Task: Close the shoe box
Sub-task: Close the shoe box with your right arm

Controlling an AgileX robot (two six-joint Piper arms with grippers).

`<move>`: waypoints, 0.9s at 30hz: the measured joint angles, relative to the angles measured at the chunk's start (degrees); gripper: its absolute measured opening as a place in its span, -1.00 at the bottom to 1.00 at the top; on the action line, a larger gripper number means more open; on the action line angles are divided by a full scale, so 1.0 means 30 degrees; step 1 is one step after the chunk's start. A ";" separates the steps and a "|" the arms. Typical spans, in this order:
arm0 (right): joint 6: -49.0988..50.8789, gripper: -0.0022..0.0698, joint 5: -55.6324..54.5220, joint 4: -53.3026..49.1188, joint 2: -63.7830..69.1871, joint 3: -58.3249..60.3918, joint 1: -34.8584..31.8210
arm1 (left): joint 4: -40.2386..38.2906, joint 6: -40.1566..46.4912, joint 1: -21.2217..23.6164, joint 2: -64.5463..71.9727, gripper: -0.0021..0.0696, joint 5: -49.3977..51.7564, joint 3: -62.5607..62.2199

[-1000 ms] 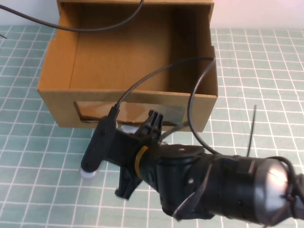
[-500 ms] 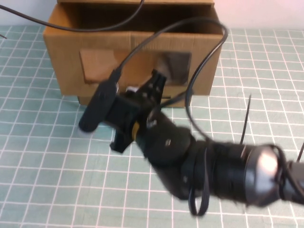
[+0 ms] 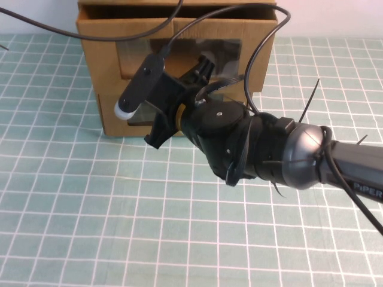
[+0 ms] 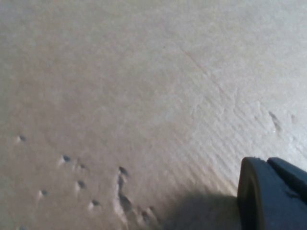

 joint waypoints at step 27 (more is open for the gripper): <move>0.0037 -0.98 -0.1446 -0.0501 0.1946 -0.3029 -0.1809 | 0.0106 0.0063 0.0000 0.0000 -0.96 0.0097 0.0000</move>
